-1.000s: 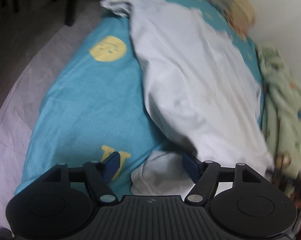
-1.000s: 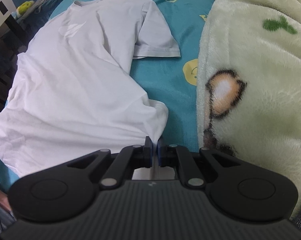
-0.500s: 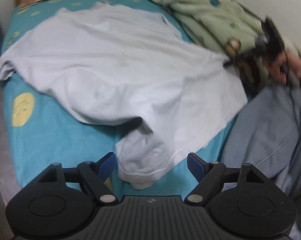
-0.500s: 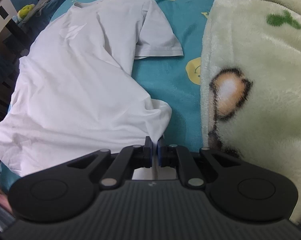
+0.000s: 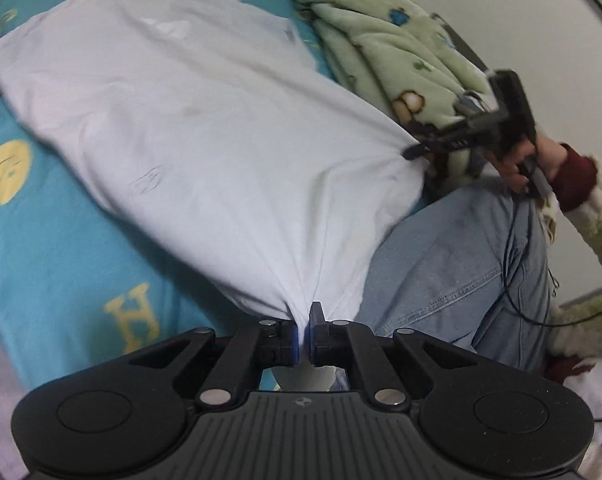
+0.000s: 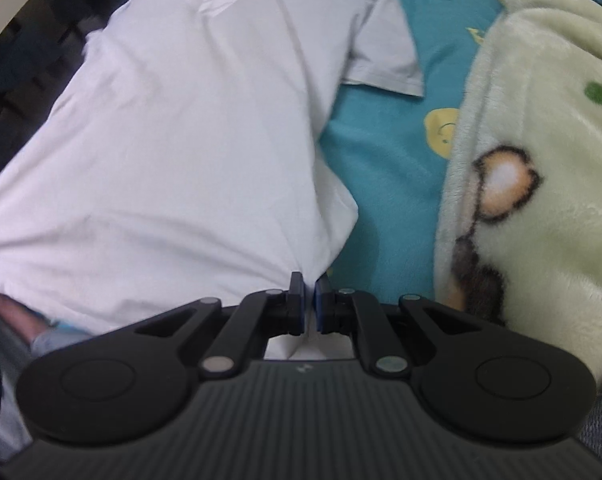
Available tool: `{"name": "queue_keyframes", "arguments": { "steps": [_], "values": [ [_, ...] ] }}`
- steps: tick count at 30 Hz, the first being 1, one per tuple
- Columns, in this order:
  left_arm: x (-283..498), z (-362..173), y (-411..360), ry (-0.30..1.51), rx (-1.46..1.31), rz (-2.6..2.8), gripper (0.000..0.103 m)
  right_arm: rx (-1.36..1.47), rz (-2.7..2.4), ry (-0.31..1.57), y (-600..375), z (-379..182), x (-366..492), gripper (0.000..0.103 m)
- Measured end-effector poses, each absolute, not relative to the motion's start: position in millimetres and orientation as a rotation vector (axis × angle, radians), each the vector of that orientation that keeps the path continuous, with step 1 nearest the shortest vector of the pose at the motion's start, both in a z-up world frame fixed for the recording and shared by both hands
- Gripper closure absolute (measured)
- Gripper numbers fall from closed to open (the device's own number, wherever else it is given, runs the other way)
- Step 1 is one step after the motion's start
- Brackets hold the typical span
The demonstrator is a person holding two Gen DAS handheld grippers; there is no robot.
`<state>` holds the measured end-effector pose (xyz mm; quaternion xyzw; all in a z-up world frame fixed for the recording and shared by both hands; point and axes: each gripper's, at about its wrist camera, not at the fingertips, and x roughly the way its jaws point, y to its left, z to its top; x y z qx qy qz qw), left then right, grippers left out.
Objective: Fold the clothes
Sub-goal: 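Pull the hem with both grippers to straighten the shirt, then open both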
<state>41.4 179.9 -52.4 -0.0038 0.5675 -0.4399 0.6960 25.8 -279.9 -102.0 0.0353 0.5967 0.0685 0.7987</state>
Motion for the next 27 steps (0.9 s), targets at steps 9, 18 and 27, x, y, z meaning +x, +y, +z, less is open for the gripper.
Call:
{"name": "queue_keyframes", "arguments": {
  "steps": [9, 18, 27],
  "values": [
    [53.1, -101.6, 183.2, 1.488, 0.094, -0.627, 0.091, -0.024, 0.175, 1.361, -244.9, -131.1, 15.2, 0.094],
    [37.8, -31.8, 165.5, 1.123, 0.166, -0.544, 0.029, 0.211, 0.173, 1.132, -287.2, -84.5, -4.4, 0.080],
    [64.0, -20.3, 73.3, 0.842, -0.013, -0.469, 0.022, 0.342, 0.043, 0.880, -325.3, -81.7, 45.3, 0.052]
  ]
}}
